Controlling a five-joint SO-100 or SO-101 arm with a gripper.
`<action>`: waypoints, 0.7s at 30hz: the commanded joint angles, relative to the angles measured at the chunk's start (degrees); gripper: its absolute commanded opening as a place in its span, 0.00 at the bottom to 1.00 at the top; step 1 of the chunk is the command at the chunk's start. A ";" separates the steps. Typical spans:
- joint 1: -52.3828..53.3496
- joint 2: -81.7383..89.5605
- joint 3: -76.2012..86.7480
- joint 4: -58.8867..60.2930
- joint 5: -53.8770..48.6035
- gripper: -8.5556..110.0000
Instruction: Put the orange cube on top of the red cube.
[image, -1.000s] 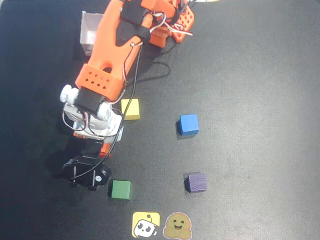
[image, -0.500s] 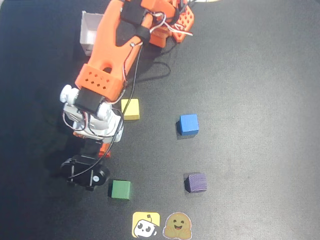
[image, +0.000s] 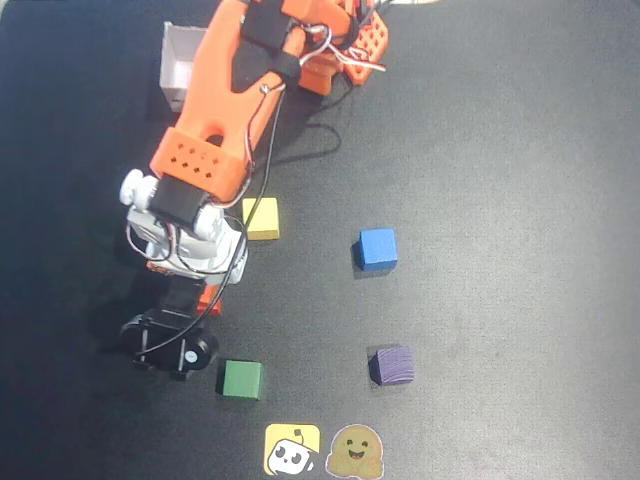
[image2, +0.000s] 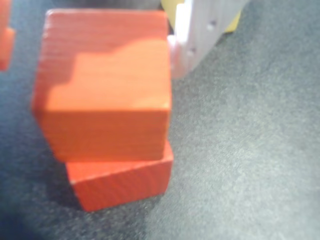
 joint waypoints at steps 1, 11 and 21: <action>-0.70 6.15 -3.43 0.18 0.53 0.27; -1.41 20.21 4.48 -0.26 0.09 0.26; -3.69 44.21 31.73 -12.30 -2.72 0.07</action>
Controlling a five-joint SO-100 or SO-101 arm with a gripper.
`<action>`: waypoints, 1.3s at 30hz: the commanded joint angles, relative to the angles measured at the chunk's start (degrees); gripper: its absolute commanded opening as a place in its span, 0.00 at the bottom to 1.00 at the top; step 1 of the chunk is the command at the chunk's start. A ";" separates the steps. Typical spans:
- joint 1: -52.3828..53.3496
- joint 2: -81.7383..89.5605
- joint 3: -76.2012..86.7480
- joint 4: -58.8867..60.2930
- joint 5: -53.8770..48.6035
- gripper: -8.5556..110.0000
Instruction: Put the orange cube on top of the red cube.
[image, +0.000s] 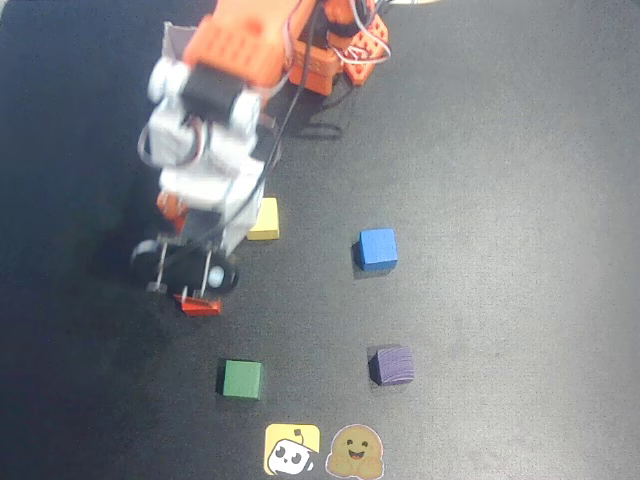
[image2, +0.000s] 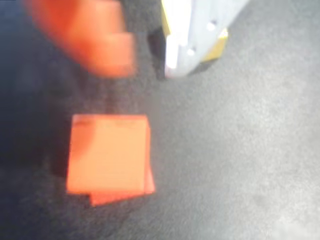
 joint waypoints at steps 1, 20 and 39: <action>-2.20 10.55 9.14 -4.75 0.09 0.07; -16.00 54.67 46.76 -11.25 1.32 0.08; -18.98 68.73 58.01 -1.14 6.33 0.08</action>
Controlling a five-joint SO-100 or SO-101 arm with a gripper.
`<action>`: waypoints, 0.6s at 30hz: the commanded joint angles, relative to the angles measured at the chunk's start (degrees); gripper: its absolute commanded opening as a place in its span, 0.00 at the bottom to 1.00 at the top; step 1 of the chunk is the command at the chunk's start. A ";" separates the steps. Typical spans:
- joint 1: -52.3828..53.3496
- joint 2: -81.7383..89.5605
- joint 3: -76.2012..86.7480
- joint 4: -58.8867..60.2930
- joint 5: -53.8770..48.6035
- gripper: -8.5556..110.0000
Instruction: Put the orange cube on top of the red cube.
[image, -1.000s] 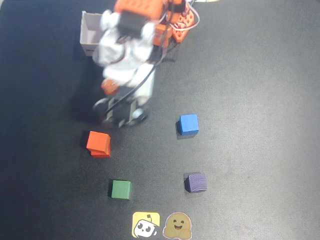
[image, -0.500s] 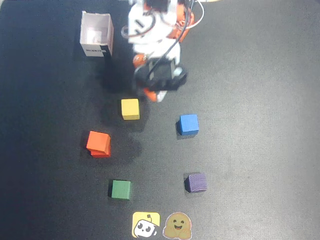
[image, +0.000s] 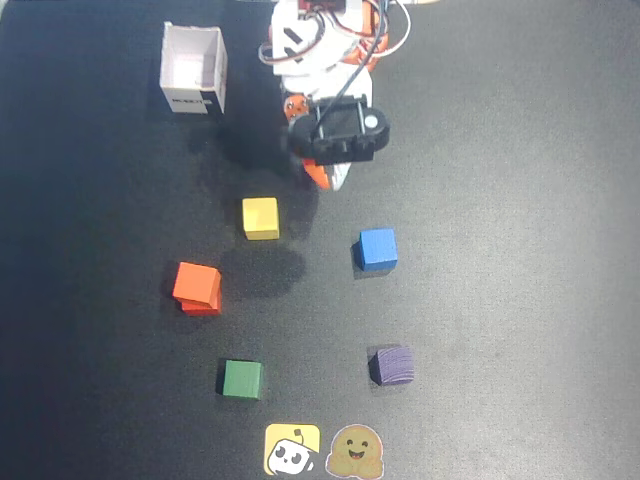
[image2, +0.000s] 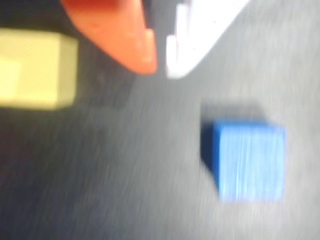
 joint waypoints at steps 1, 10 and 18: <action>0.53 0.62 -0.35 3.52 1.49 0.08; 0.18 0.62 -0.35 6.33 -2.11 0.08; 0.09 0.62 -0.35 6.33 -2.11 0.08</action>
